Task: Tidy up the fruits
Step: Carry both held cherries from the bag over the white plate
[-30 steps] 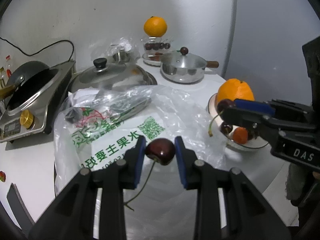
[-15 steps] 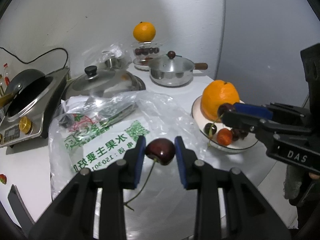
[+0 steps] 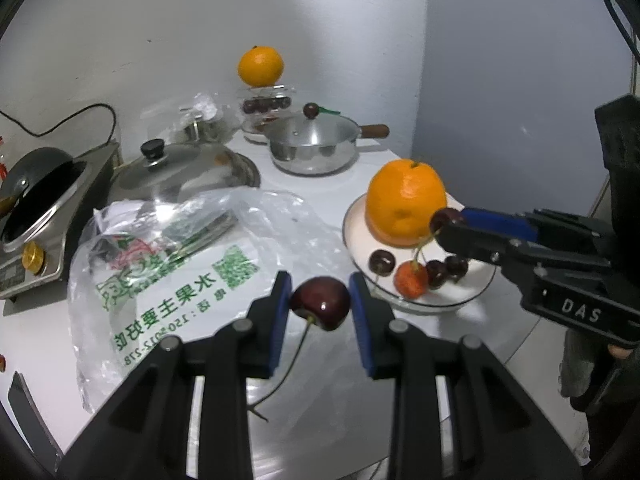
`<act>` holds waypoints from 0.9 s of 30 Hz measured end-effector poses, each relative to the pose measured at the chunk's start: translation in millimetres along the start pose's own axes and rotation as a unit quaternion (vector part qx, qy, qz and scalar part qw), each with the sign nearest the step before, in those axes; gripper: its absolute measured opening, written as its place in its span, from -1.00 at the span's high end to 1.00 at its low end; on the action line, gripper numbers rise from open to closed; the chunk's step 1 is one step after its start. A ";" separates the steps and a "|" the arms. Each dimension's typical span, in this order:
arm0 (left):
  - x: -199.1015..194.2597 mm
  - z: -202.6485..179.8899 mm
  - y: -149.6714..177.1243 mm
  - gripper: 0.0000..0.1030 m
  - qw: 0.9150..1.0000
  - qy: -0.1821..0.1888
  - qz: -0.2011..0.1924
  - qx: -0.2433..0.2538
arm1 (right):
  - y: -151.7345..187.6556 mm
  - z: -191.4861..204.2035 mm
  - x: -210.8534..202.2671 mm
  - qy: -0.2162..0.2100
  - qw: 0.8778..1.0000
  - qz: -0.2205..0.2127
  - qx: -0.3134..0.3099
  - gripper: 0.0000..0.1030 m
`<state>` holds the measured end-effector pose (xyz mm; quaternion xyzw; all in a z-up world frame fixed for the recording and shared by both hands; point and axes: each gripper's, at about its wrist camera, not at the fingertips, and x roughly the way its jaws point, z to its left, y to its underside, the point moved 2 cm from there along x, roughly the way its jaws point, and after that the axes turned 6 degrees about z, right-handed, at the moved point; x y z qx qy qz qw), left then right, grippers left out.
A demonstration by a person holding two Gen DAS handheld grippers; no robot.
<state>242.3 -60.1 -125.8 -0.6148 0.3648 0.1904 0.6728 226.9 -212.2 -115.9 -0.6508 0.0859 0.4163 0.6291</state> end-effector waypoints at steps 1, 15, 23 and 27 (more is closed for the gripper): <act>1.6 -3.7 -1.0 0.40 1.000 0.001 0.001 0.002 | 1.0 -4.1 -1.2 0.002 1.000 0.000 0.003 0.39; 23.8 -42.4 -9.0 0.40 0.999 0.017 0.019 0.024 | 18.2 -55.8 -12.3 0.024 0.999 0.001 0.034 0.39; 35.3 -57.5 -13.5 0.40 0.999 0.023 0.027 0.032 | 24.9 -72.7 -14.2 0.029 0.999 0.003 0.045 0.39; 41.7 -62.9 -15.5 0.40 0.999 0.027 0.032 0.035 | 28.1 -80.4 -12.6 0.029 0.998 0.006 0.050 0.39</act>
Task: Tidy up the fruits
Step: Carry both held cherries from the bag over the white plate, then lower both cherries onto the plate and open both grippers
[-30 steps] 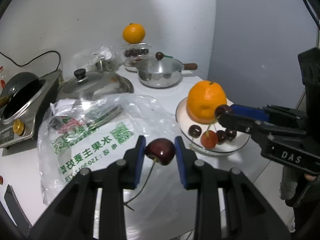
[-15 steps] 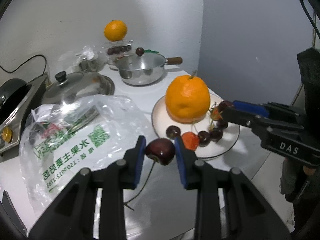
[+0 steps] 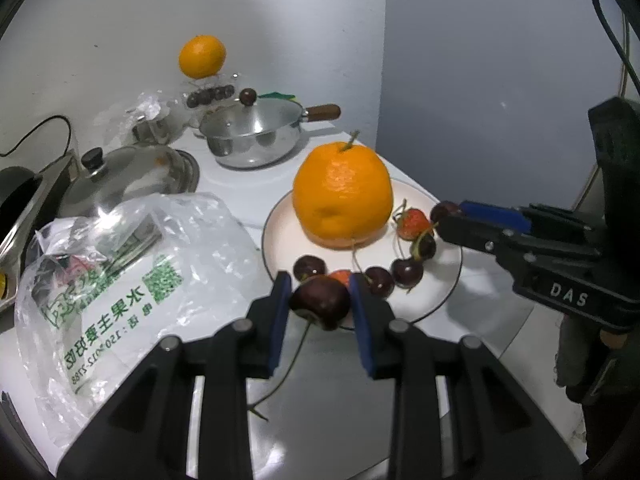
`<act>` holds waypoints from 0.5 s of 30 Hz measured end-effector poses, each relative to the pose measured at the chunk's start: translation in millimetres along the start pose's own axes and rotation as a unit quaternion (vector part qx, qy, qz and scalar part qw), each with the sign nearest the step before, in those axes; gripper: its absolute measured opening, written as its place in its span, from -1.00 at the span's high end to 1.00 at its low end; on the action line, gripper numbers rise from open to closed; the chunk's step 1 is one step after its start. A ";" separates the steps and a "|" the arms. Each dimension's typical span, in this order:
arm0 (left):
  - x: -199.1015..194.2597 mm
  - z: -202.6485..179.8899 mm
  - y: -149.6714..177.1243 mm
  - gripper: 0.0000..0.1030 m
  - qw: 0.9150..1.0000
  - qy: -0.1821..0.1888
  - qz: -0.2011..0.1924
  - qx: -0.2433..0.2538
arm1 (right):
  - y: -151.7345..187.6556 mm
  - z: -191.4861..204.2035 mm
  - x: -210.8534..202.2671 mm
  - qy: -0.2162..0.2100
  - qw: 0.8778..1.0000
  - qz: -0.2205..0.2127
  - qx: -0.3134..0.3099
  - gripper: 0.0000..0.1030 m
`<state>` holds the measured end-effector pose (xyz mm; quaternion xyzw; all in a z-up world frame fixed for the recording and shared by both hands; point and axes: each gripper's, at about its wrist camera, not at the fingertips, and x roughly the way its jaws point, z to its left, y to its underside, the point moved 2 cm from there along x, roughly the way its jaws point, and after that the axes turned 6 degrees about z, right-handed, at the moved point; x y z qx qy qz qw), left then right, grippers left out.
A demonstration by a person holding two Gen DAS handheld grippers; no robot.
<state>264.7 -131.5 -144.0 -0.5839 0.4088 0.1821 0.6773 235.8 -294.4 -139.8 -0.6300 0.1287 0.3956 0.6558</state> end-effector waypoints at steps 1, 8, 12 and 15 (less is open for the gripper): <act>2.3 -2.0 -0.6 0.40 1.000 0.001 0.002 0.002 | -0.1 -1.2 0.9 0.000 1.000 0.001 0.001 0.39; 14.3 -14.1 -4.0 0.40 1.000 0.013 0.011 0.009 | 1.2 -15.4 4.4 0.005 1.000 0.004 0.008 0.39; 21.5 -22.4 -4.4 0.41 1.000 0.022 0.018 0.013 | 1.8 -20.3 6.7 0.009 1.000 0.008 0.009 0.39; 26.5 -27.2 -4.6 0.40 0.999 0.029 0.023 0.014 | 3.7 -22.4 8.6 0.008 1.000 0.013 0.011 0.39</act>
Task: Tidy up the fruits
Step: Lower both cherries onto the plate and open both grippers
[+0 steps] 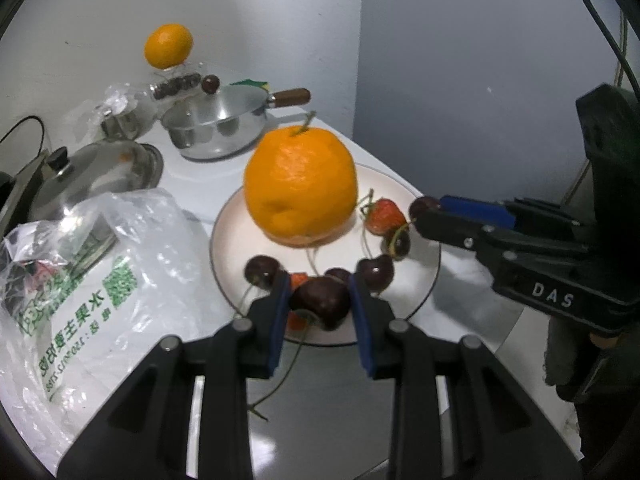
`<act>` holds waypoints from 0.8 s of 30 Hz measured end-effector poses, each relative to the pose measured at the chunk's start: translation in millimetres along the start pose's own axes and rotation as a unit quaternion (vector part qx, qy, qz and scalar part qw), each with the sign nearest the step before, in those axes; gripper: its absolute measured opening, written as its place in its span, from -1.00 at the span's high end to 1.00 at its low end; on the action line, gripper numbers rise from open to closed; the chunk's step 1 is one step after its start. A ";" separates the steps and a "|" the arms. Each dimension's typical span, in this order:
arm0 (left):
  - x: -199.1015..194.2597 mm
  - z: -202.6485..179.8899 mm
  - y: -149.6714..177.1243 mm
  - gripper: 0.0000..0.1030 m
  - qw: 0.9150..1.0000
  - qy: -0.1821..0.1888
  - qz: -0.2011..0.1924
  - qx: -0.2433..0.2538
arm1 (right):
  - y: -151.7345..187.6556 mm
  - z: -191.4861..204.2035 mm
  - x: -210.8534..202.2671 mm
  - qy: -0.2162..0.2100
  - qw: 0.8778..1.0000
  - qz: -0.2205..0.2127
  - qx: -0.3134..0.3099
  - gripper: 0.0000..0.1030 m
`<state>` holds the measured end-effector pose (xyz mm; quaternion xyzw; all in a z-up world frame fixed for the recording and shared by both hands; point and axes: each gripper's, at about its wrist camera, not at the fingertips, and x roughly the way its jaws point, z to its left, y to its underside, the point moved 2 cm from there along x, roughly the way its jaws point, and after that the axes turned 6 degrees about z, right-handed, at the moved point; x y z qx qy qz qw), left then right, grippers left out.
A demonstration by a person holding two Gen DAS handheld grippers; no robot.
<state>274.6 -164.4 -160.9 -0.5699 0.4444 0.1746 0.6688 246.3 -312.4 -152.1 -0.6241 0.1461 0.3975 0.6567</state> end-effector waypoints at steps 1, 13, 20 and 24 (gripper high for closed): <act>1.9 -1.5 0.2 0.41 1.000 0.001 0.002 0.001 | 0.9 -0.2 0.8 -0.001 1.000 0.002 0.000 0.39; 13.7 -10.4 4.1 0.41 1.000 0.011 0.016 0.003 | 10.5 -2.4 8.3 0.002 1.000 0.018 -0.007 0.39; 14.5 -10.2 3.5 0.38 1.000 0.014 0.018 0.002 | 11.3 -2.4 10.2 0.003 1.000 0.022 -0.007 0.39; 14.0 -10.4 2.8 0.38 1.000 0.013 0.017 0.001 | 11.2 -1.3 10.1 0.008 1.000 0.023 -0.009 0.39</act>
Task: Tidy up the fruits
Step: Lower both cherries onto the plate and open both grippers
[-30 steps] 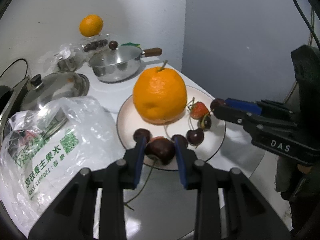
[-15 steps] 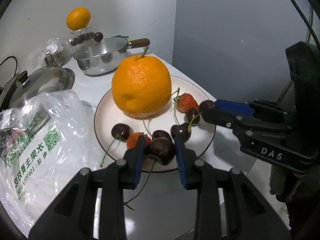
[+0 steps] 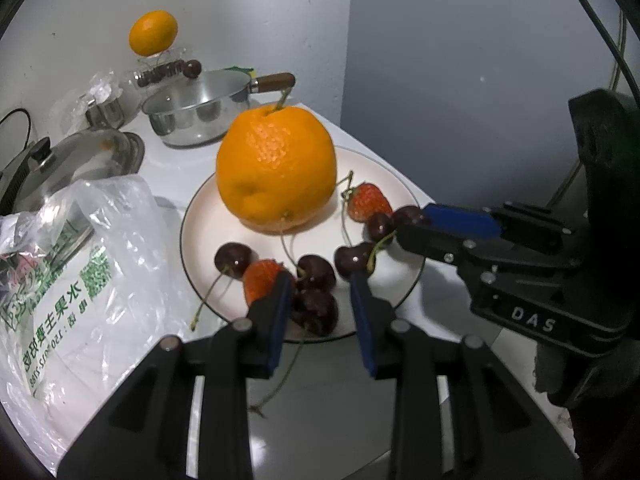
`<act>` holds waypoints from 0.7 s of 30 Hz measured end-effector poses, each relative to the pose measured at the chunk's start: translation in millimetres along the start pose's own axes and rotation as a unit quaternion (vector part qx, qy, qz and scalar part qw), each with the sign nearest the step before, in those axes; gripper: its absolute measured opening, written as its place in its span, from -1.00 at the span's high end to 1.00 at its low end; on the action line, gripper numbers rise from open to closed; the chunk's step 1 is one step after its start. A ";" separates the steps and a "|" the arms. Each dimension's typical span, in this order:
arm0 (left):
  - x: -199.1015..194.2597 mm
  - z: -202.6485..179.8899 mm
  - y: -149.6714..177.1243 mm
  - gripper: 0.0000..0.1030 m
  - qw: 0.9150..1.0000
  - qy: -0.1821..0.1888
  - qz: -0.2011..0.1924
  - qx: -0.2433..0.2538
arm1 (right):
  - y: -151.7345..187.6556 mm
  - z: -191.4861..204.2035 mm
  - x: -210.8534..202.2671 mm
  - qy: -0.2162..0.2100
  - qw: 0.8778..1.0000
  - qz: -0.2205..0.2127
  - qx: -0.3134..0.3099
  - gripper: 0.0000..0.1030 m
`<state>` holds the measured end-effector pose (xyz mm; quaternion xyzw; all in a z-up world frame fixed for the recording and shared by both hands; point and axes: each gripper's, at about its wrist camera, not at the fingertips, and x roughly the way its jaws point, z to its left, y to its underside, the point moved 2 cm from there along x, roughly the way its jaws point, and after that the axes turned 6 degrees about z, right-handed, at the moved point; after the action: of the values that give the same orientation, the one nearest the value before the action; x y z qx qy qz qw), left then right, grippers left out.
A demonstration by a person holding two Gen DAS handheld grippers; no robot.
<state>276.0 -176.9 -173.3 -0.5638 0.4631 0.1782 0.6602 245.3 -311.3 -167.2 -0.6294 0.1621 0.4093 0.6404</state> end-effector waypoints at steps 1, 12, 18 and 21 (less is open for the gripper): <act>-0.3 0.1 0.1 0.38 1.000 0.000 0.000 0.000 | 0.2 0.0 0.0 -0.001 1.000 -0.001 0.000 0.39; -9.5 4.7 3.9 0.29 1.000 -0.005 -0.008 -0.005 | -0.4 3.6 -0.9 0.011 1.000 0.000 0.001 0.37; -19.8 11.0 7.4 -0.04 1.000 -0.002 -0.018 -0.016 | -0.4 8.3 -5.6 0.017 1.000 -0.004 -0.001 0.36; -26.2 13.1 8.5 -0.04 1.000 -0.004 -0.023 -0.016 | -1.0 12.1 -9.1 0.021 1.000 -0.007 -0.003 0.36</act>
<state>261.7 -154.9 -157.7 -0.5845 0.4440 0.1727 0.6568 236.8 -302.8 -158.0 -0.6409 0.1694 0.3921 0.6379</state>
